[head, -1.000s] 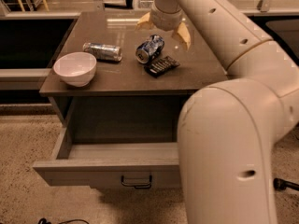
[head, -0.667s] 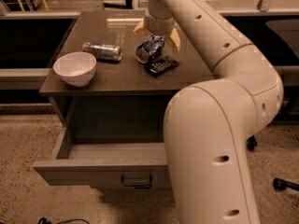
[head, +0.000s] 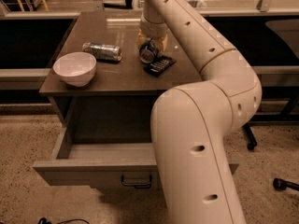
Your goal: Place pepsi can into top drawer
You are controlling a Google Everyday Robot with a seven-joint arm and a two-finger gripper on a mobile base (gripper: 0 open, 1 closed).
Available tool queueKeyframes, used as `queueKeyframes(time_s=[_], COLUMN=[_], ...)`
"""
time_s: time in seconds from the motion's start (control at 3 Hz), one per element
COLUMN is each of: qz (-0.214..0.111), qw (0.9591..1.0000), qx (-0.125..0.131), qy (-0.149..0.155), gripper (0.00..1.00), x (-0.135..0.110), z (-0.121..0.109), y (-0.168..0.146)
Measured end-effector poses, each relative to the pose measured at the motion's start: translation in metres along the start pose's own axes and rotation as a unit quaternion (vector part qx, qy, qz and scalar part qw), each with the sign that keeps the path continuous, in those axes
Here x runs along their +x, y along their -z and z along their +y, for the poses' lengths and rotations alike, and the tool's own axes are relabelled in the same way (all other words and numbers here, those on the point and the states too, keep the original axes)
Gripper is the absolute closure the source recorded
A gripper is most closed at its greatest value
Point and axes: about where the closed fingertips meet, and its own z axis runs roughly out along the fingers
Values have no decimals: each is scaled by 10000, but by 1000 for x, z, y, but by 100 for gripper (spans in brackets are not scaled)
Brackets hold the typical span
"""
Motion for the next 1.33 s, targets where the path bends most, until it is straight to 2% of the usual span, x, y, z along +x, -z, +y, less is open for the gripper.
queueKeyframes(time_s=[0.33,0.67,1.0,1.33], qz=[26,661,347,-492], qw=[9981,9788,9569,9232], qx=[-229,-660,-687,-192], qy=[-574,-1821,-2801,-3808], gripper=[93,100,100,100], x=[2,19,0,-41], z=[3,25,60,94], y=[15,66,76,86])
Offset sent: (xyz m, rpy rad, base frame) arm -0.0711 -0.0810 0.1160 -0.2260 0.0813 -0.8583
